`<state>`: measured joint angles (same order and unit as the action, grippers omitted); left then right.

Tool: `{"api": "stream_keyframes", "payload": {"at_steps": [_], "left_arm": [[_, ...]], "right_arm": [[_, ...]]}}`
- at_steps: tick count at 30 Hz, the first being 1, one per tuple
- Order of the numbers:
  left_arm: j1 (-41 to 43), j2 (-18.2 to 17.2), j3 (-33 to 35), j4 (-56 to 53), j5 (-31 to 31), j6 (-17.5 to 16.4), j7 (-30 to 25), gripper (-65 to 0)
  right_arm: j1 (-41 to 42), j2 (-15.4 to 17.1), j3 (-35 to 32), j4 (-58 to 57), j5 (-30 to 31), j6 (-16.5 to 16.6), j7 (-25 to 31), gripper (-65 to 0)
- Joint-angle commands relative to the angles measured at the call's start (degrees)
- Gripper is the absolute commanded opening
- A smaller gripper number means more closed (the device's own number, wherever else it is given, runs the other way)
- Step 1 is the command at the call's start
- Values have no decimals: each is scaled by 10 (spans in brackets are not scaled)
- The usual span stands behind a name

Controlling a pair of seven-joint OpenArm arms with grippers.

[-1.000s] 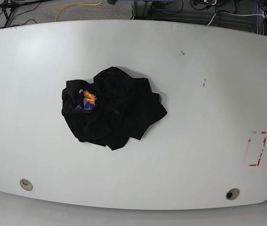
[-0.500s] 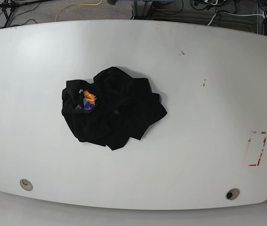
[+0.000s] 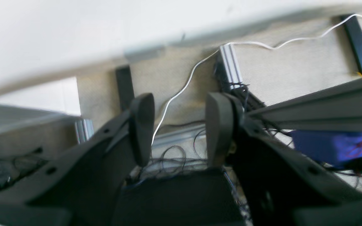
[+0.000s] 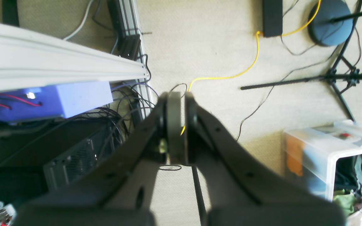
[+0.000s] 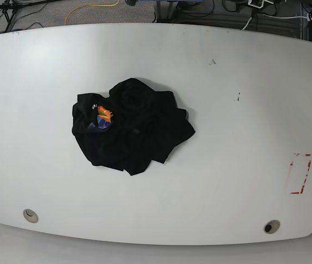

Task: Fold the T-shirt properly

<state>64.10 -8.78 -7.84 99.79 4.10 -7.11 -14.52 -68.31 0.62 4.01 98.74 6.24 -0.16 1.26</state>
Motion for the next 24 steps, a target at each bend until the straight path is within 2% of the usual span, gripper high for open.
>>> {"api": "stream_keyframes", "payload": {"at_steps": [1,24], "left_arm": [[17,2,-5,23,1,2,-17,-404],[52,1,-17,112,-12,2,-13,-401]], "right_arm": [[-20,1,-2,17,3,3,7,-639],[-78,1,1,118,2,3,4,-637]]}}
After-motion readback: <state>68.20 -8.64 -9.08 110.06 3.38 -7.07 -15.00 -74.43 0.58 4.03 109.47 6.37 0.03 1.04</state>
